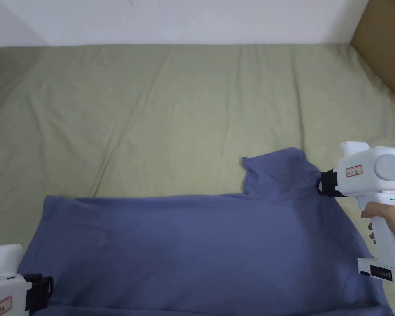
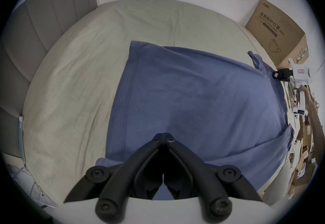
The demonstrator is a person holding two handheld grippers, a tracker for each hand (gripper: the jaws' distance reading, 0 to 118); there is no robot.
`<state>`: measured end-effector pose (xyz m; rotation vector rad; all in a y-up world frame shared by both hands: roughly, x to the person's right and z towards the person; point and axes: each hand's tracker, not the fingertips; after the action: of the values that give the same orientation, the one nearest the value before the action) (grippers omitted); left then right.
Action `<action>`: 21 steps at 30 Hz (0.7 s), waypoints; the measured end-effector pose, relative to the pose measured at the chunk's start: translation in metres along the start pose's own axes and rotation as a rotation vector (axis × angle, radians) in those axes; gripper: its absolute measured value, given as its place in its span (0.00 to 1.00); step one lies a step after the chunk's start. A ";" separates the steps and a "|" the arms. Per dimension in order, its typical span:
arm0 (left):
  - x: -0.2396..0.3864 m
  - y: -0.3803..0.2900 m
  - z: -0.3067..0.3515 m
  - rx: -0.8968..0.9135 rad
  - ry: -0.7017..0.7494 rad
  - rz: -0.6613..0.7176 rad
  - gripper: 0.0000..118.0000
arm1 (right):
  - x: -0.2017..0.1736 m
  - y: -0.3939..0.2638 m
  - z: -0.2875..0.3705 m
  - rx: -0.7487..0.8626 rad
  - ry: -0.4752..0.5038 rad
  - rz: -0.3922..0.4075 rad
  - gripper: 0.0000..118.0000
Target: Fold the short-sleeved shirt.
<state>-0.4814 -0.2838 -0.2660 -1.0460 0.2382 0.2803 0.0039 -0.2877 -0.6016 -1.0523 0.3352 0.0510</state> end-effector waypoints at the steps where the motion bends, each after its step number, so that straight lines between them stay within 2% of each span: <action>1: -0.001 0.003 0.000 0.000 0.000 0.000 0.00 | -0.001 0.001 0.001 -0.001 -0.003 0.004 0.00; 3: -0.006 0.010 -0.002 0.008 -0.001 0.010 0.00 | 0.001 0.003 0.005 0.001 -0.011 0.012 0.00; 4: -0.009 0.018 -0.004 0.010 -0.003 0.015 0.05 | 0.002 0.004 0.006 -0.001 -0.012 0.012 0.00; 7: -0.019 0.049 -0.020 0.031 0.025 0.029 0.71 | 0.003 0.002 0.004 -0.005 -0.014 0.005 0.00; 8: -0.023 0.061 -0.028 0.032 0.034 0.031 0.89 | 0.003 0.002 0.004 -0.005 -0.014 0.003 0.00; 11: -0.031 0.103 -0.047 0.067 0.065 0.069 0.87 | 0.003 0.001 0.001 -0.012 -0.018 0.007 0.00; 15: -0.038 0.145 -0.078 0.069 0.032 0.115 0.86 | 0.004 0.003 -0.003 -0.017 -0.020 0.010 0.00; 18: -0.040 0.157 -0.104 0.003 0.012 0.145 0.70 | 0.005 0.001 -0.005 -0.021 -0.021 0.007 0.00; 19: -0.040 0.156 -0.116 -0.041 0.009 0.155 0.70 | 0.005 0.001 -0.006 -0.023 -0.021 0.009 0.00; 20: -0.038 0.155 -0.123 -0.073 0.024 0.153 0.53 | 0.005 0.002 -0.007 -0.026 -0.022 0.010 0.00; 21: -0.031 0.151 -0.119 -0.027 0.061 0.059 0.52 | 0.005 -0.001 -0.007 -0.027 -0.022 0.009 0.00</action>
<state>-0.5690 -0.3206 -0.4361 -1.0760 0.3215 0.3055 0.0066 -0.2949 -0.6054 -1.0764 0.3202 0.0748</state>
